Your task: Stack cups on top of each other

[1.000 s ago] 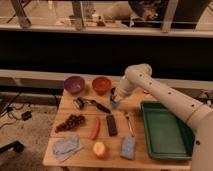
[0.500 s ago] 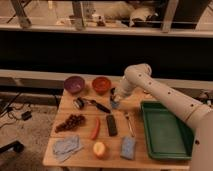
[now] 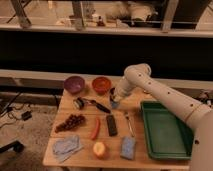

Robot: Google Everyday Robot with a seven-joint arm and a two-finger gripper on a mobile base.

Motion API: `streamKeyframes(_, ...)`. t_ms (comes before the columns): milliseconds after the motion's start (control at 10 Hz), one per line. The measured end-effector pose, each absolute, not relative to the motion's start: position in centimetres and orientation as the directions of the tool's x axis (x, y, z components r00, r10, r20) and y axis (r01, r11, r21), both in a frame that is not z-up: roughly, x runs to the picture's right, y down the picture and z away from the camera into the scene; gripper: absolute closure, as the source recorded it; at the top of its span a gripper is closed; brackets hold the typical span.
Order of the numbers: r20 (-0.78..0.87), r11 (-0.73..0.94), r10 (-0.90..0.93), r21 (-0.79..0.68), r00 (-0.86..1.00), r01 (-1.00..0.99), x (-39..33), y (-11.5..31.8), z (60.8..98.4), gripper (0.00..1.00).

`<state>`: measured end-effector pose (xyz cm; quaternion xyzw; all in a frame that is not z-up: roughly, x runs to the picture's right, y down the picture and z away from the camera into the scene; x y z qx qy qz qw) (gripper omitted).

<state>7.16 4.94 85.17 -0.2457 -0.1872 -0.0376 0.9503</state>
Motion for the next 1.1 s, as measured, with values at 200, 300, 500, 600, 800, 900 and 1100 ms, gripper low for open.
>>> streamKeyframes(200,0.374,0.877,0.021,-0.453,0.927,0.163,7.21,4.94,85.17,0.81)
streamKeyframes(300,0.374,0.877,0.021,-0.453,0.927,0.162,7.26,4.95,85.17,0.81)
streamKeyframes(500,0.374,0.877,0.021,-0.453,0.927,0.162,7.24,4.95,85.17,0.81)
streamKeyframes(600,0.374,0.877,0.021,-0.453,0.927,0.162,7.25,4.95,85.17,0.81)
streamKeyframes(800,0.374,0.877,0.021,-0.453,0.927,0.162,7.26,4.95,85.17,0.85)
streamKeyframes(900,0.374,0.877,0.021,-0.453,0.927,0.162,7.26,4.95,85.17,0.88)
streamKeyframes(1100,0.374,0.877,0.021,-0.453,0.927,0.162,7.26,4.95,85.17,0.76)
